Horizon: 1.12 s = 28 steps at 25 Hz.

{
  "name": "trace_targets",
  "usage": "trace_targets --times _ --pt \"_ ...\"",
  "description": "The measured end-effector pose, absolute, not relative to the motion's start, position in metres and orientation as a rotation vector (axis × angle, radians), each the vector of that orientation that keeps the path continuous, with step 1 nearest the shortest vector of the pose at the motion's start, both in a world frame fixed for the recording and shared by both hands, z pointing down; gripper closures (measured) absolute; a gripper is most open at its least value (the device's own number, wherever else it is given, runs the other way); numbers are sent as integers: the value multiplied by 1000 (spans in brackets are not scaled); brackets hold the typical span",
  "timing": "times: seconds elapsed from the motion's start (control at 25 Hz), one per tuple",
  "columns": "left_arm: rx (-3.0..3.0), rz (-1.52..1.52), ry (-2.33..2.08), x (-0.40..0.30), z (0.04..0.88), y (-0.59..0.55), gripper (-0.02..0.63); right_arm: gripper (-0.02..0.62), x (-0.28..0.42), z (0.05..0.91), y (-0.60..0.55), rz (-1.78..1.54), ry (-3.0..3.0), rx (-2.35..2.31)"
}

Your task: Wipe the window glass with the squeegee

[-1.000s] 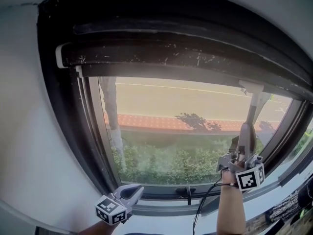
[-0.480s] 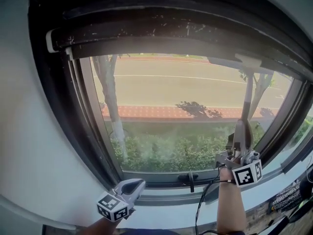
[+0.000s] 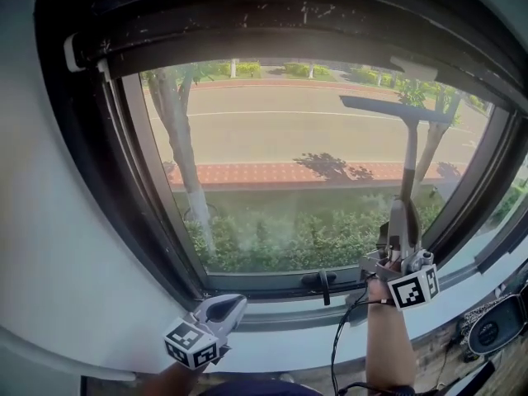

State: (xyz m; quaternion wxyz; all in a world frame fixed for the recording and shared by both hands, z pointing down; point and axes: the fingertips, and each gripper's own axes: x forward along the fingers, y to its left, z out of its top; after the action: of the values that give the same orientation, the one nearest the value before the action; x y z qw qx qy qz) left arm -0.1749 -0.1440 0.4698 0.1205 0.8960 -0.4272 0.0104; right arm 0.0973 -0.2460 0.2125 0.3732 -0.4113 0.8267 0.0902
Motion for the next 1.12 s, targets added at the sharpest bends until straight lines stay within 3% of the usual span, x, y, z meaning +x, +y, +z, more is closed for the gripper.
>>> trace_targets --times 1.12 --pt "2568 154 -1338 -192 504 -142 601 492 96 359 -223 -28 2218 -1188"
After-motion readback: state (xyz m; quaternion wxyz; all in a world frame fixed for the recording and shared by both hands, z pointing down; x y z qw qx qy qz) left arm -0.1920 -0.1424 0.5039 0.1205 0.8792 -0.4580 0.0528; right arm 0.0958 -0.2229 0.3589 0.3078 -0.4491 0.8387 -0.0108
